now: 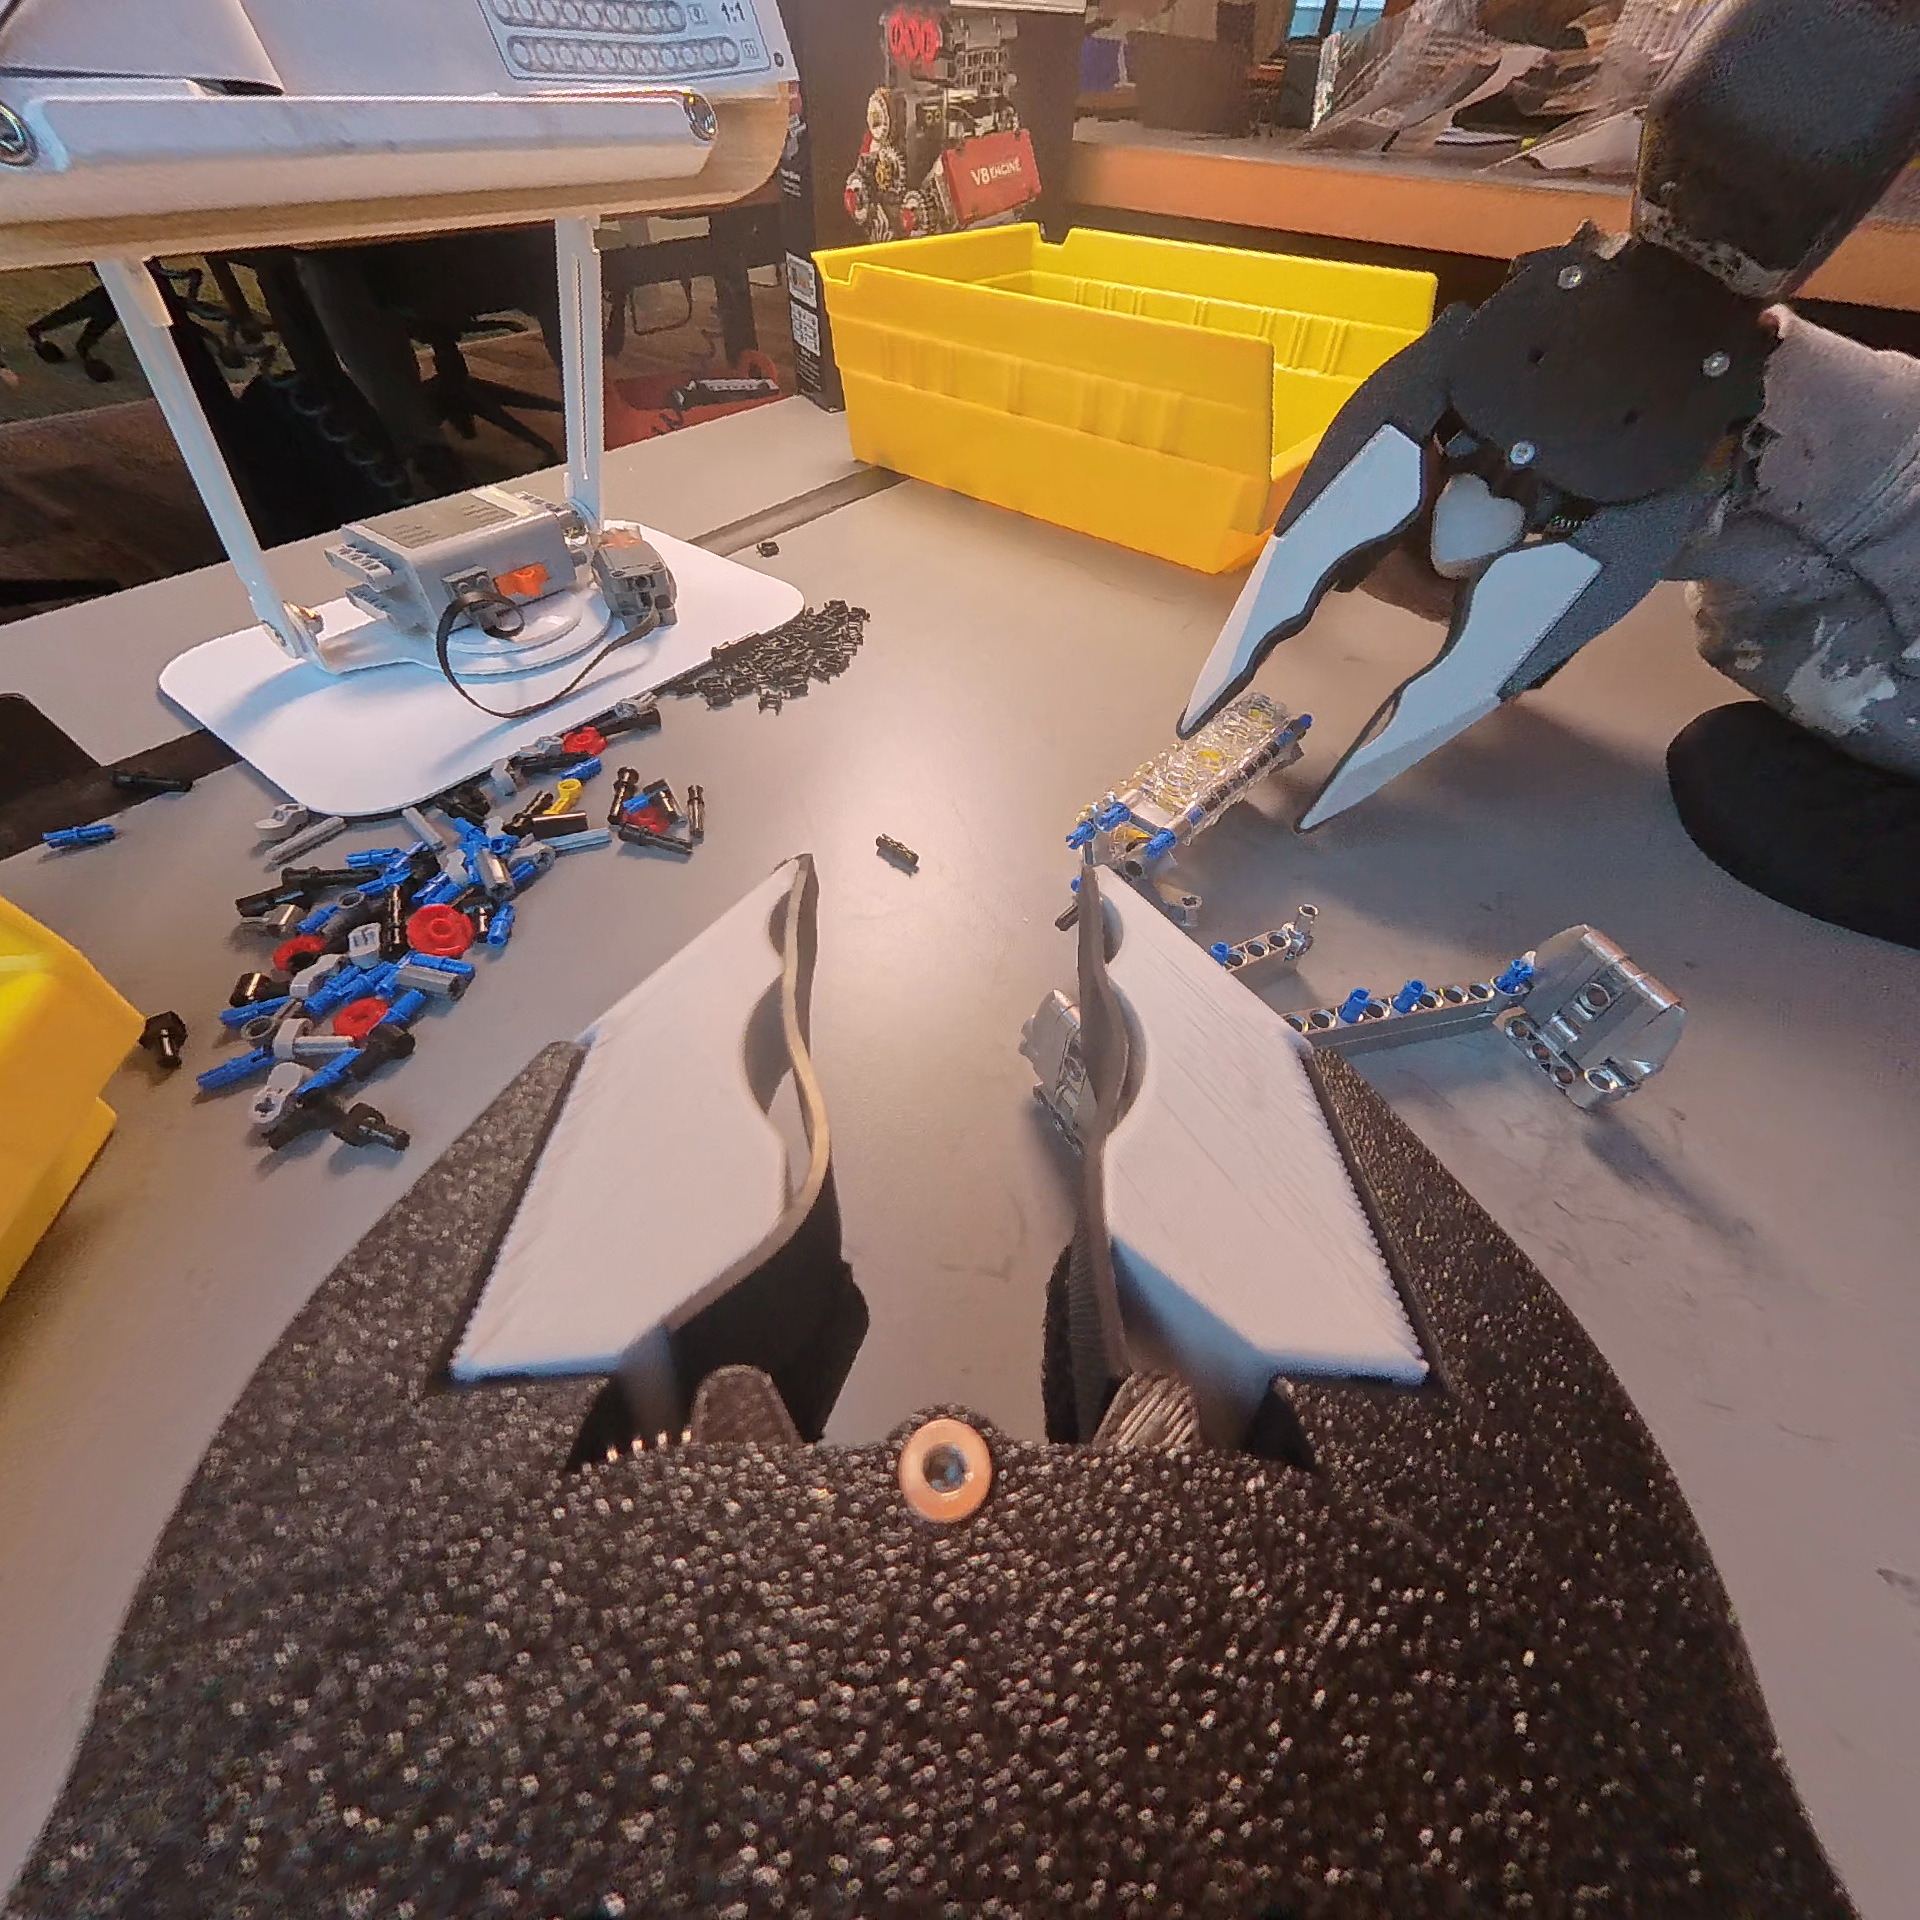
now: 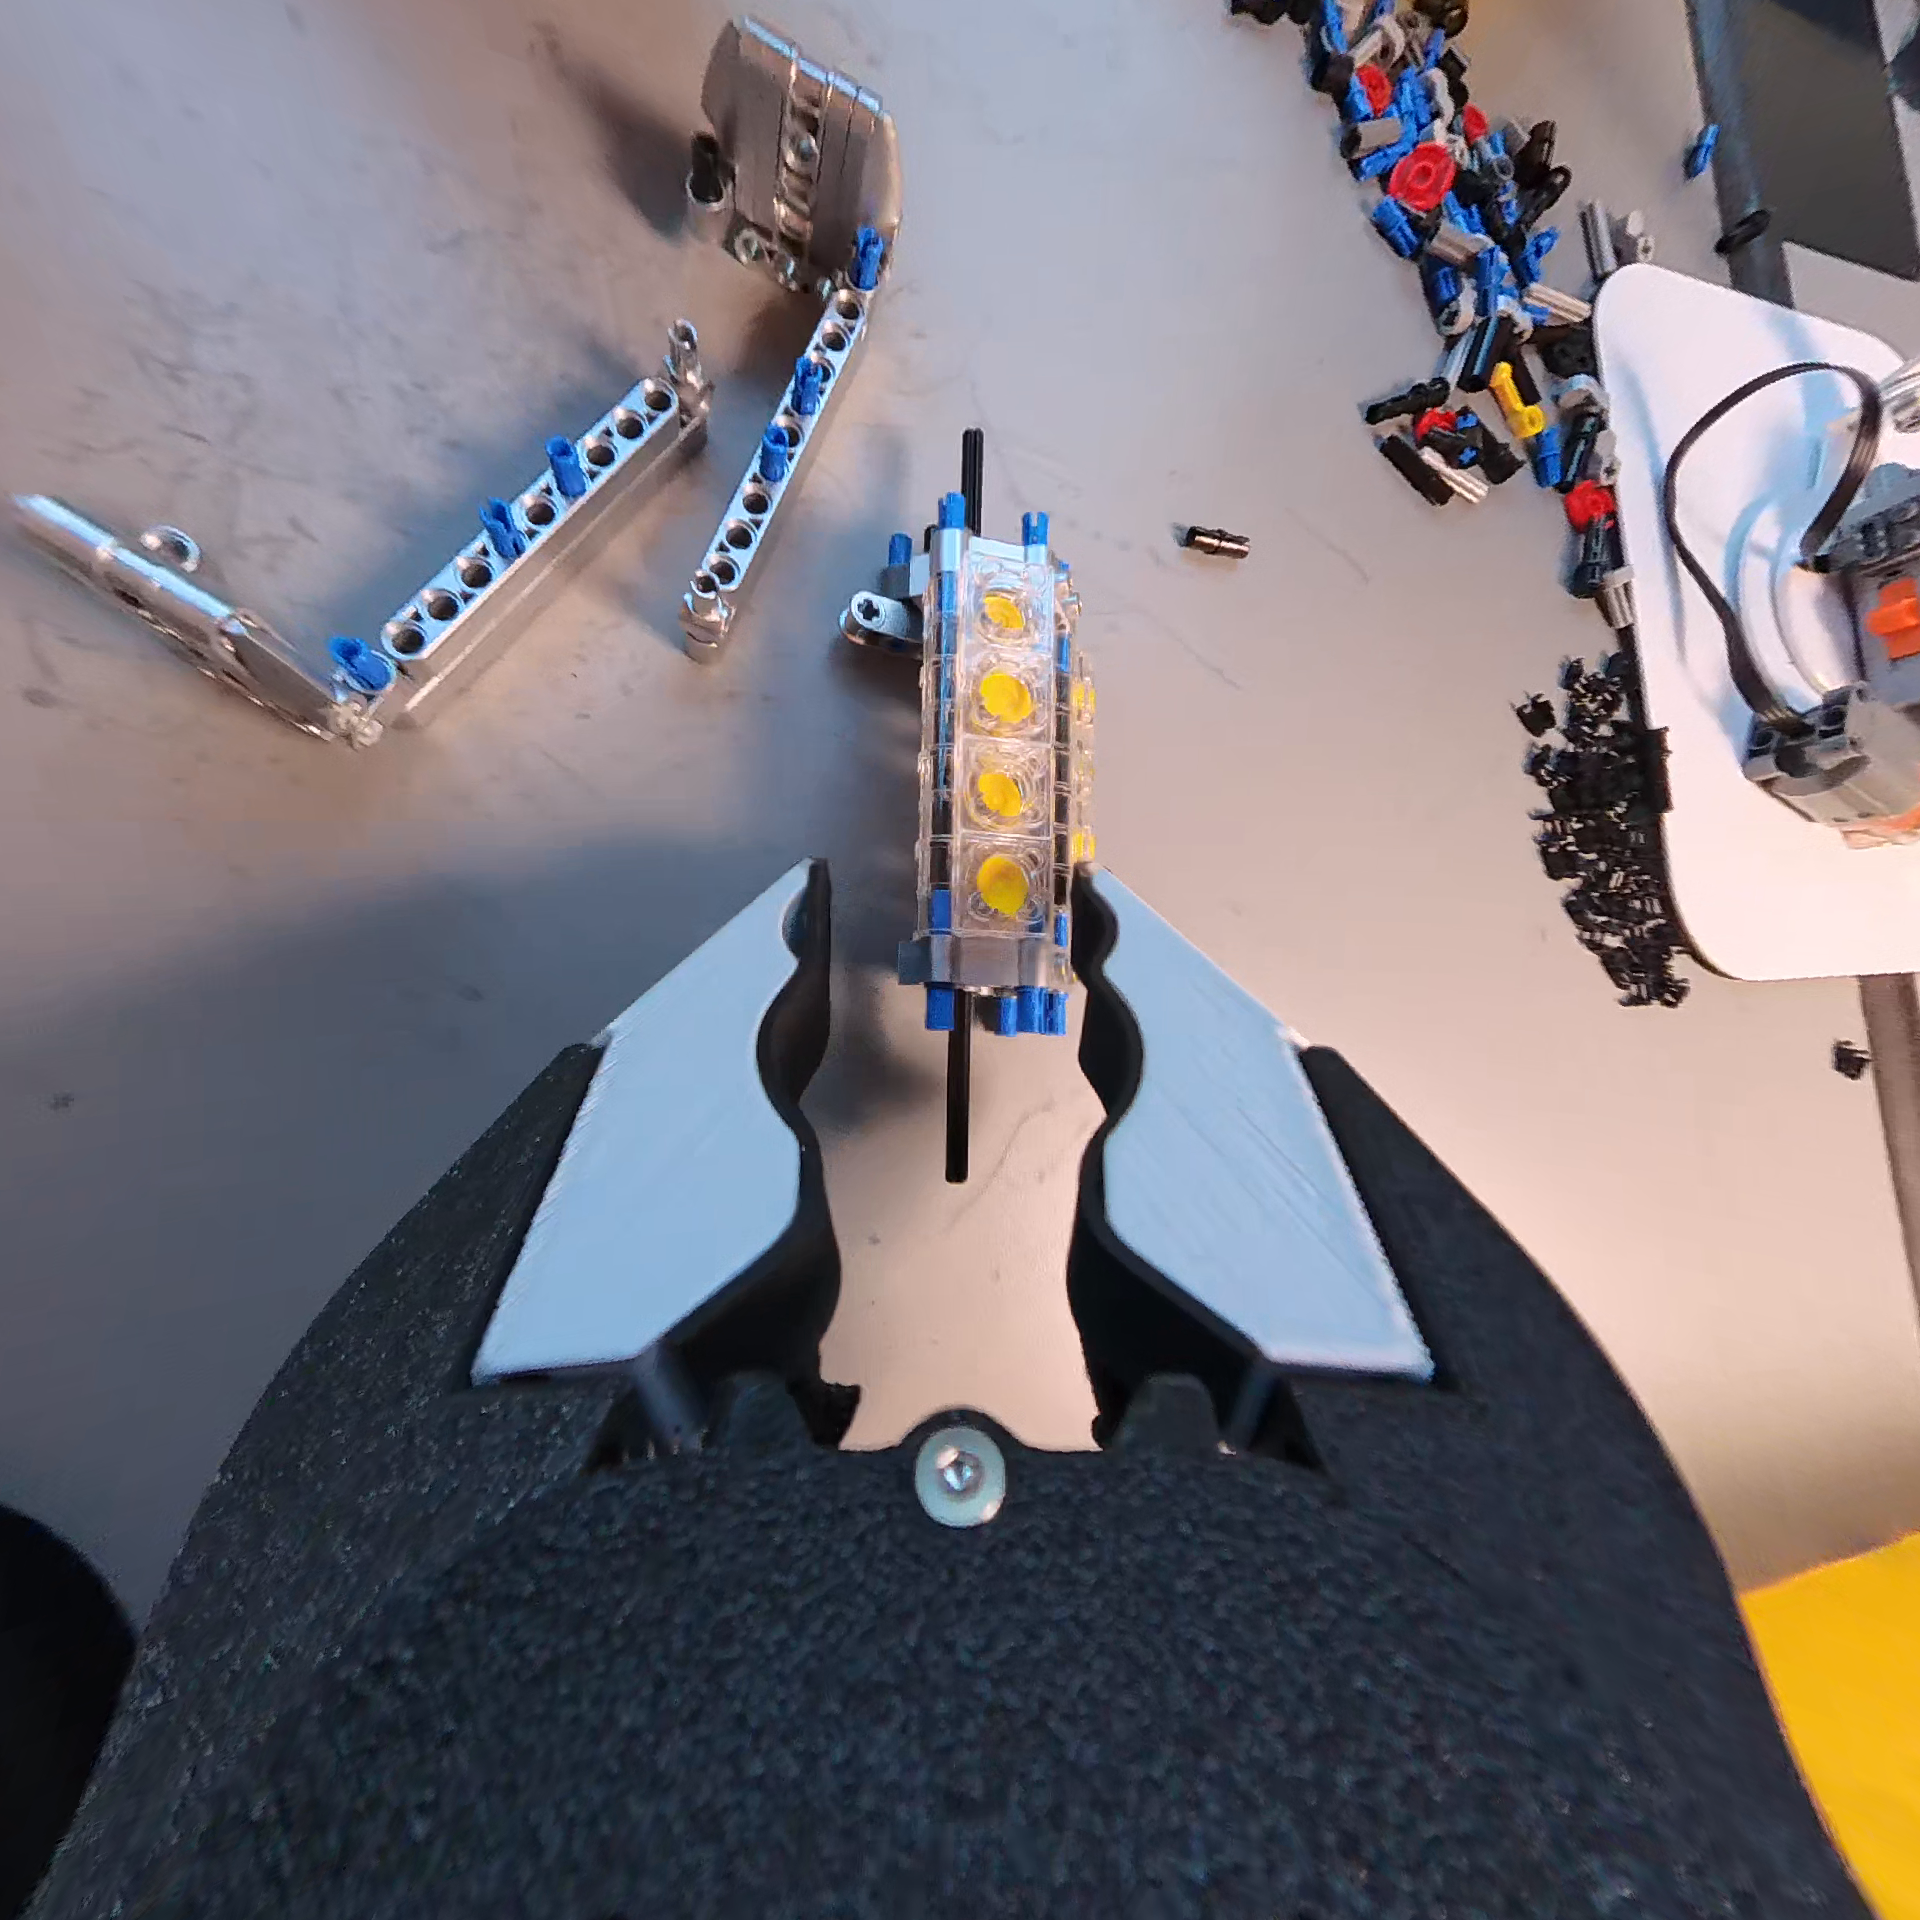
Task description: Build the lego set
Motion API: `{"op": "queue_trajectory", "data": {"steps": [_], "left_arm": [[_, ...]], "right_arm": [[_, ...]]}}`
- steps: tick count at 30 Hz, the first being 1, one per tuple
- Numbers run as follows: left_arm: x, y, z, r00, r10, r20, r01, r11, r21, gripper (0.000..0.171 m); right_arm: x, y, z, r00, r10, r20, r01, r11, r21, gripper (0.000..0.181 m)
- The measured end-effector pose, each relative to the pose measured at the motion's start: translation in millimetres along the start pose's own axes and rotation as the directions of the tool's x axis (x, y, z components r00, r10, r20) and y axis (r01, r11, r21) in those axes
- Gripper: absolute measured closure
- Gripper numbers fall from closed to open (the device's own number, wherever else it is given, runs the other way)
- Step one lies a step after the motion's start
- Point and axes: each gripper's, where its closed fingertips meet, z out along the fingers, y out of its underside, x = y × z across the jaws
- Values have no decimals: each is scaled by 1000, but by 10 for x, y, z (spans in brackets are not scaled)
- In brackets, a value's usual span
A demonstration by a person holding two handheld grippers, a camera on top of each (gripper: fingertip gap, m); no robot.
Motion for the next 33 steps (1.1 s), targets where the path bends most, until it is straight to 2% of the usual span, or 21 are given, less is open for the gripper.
{"op": "queue_trajectory", "data": {"steps": [3,5,7,10,18,23,27,31,33], "left_arm": [[-3,-4,-4,1000,-3,0,3,1000,2,123],[-1,-1,-1,1000,-5,-2,5,1000,1,123],[4,4,1,1000,-3,-3,3,1000,-2,123],[10,4,-2,1000,1,-4,-1,1000,-3,123],[10,-6,-13,1000,-4,-11,5,1000,2,123],[7,-21,-26,1000,-10,-14,10,1000,9,123],[-26,-40,-42,1000,-27,-3,27,999,19,123],[-66,-46,-50,998,-59,3,58,998,26,122],[-91,-33,-43,997,-72,10,72,997,24,122]], "right_arm": [[28,-106,-64,998,56,13,-57,995,78,136],[96,-71,-60,996,88,-11,-87,994,66,137],[59,28,-13,996,84,7,-85,996,25,148],[55,4,-16,996,92,19,-93,994,53,153],[171,-218,-146,978,201,58,-209,946,247,150],[391,-301,-252,946,321,53,-317,874,367,143],[680,-304,-345,908,417,-41,-355,818,453,142],[1041,-267,-482,830,526,-187,-352,752,557,144],[1279,-281,-593,774,578,-258,-316,706,634,156]]}}
